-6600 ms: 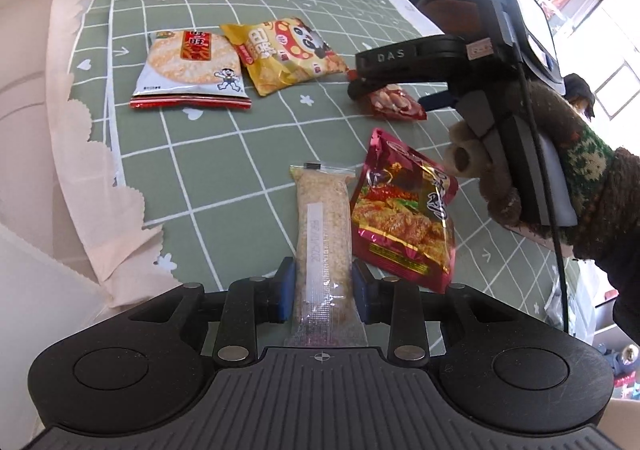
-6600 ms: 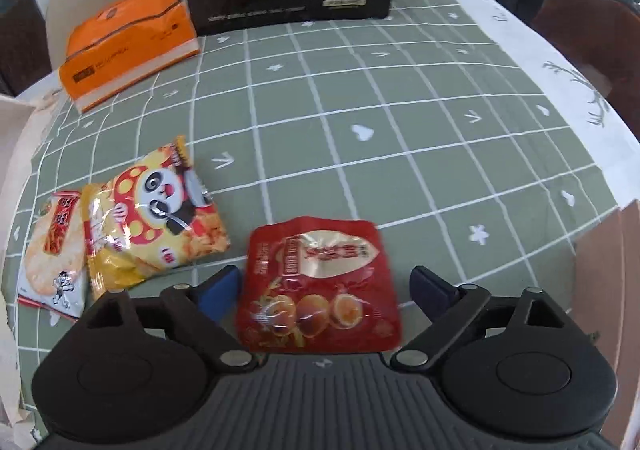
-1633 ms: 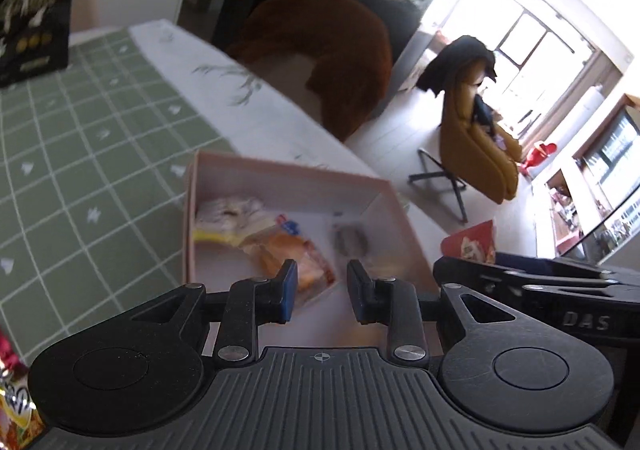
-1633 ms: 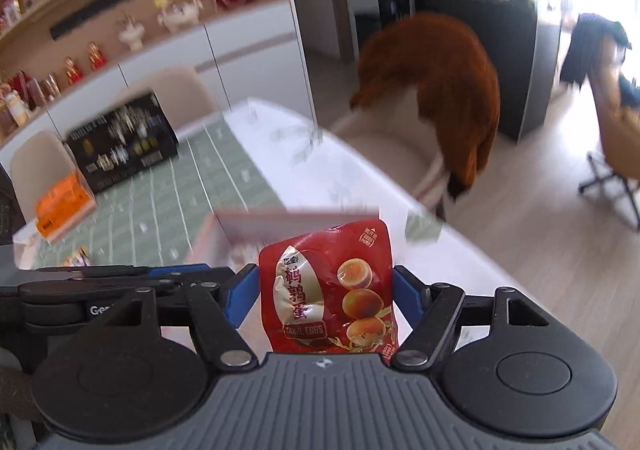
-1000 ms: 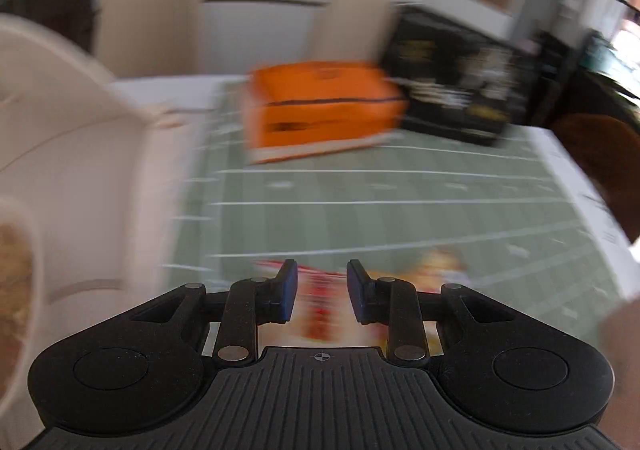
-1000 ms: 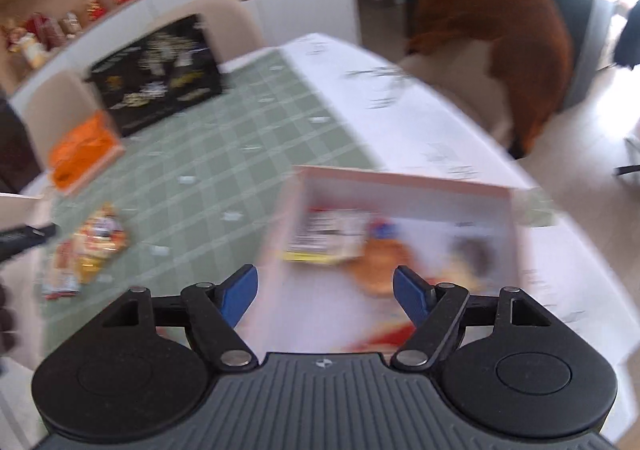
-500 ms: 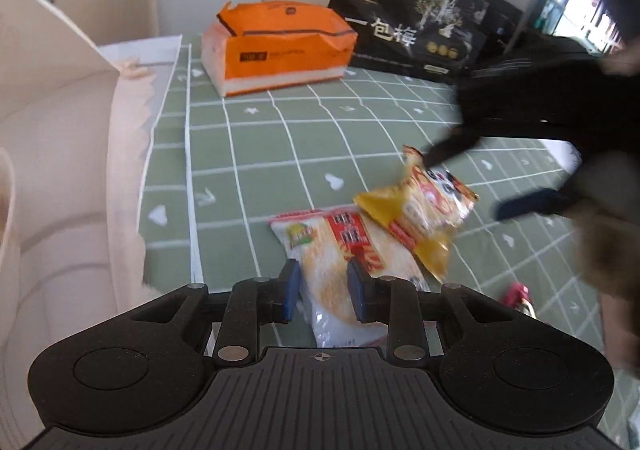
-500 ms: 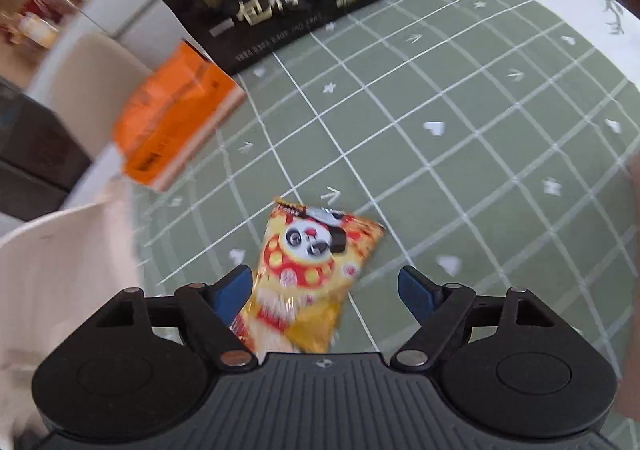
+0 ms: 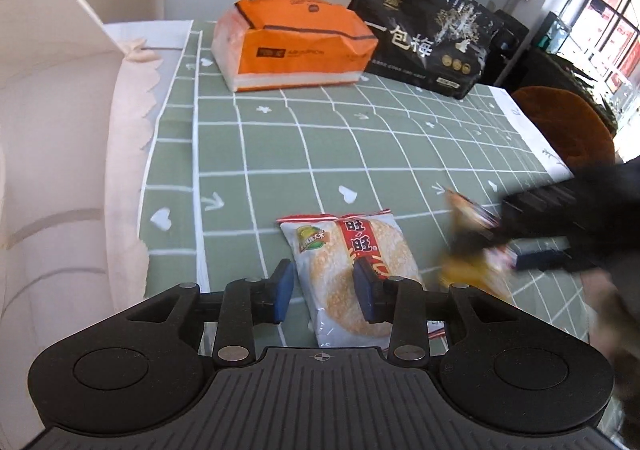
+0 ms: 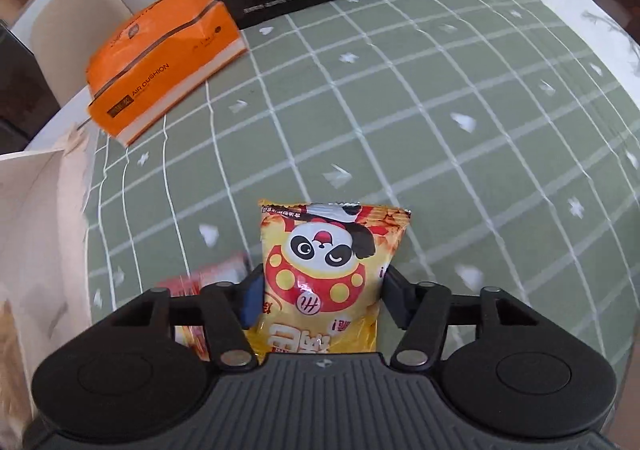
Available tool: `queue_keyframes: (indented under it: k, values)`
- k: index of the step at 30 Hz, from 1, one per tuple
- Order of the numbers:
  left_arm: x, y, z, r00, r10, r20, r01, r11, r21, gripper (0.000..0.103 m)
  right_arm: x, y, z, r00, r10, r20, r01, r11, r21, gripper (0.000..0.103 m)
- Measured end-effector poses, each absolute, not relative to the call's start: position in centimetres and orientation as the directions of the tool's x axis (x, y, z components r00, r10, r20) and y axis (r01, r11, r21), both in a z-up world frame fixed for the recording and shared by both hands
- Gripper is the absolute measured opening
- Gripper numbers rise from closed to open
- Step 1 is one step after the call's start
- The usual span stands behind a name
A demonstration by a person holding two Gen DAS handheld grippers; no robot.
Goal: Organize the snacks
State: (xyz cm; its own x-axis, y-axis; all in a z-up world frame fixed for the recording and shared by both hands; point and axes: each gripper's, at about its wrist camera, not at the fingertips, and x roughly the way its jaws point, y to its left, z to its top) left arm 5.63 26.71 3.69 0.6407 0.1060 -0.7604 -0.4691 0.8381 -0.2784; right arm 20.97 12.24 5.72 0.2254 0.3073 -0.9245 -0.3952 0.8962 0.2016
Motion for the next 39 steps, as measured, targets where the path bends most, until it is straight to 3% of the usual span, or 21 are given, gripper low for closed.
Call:
queue_keyframes:
  k: [13,24,27,30,36,39]
  values:
    - [3.9,18.6,4.3,0.6,-0.144,-0.787,0.05,0.988,-0.143,0.036,12.1,-5.6,8.5,0.219,0.41,-0.885,-0.327,0.886,0.329,0.058]
    - [-0.5,12.3,4.3,0.478,-0.361,-0.801,0.311,0.922,-0.23,0.036,4.3,-12.9,5.8,0.329,0.237,-0.914,-0.318,0.939,0.129,0.06]
    - [-2.2,10.2,5.3,0.544,-0.319,-0.776,0.273,0.942,-0.196,0.036,4.1,-14.8,5.0,0.327,0.218,-0.92,-0.259,0.957,0.135,0.067]
    - [-3.9,8.2,7.2,0.611,-0.219,-0.761,0.186,0.974,-0.131,0.036,3.2,-16.6,5.0,0.35,0.214,-0.912,-0.21,0.967,0.146,0.067]
    - [-4.6,2.5,6.0,0.589,-0.071,-0.805,0.227,0.971,0.08,0.039,1.4,-19.6,5.7,0.427,0.185,-0.885,-0.157,0.979,0.129,0.067]
    - [-4.7,1.3,5.0,0.589,-0.059,-0.806,0.233,0.967,0.1,0.035,0.8,-20.7,6.1,0.442,0.205,-0.873,-0.121,0.978,0.168,0.067]
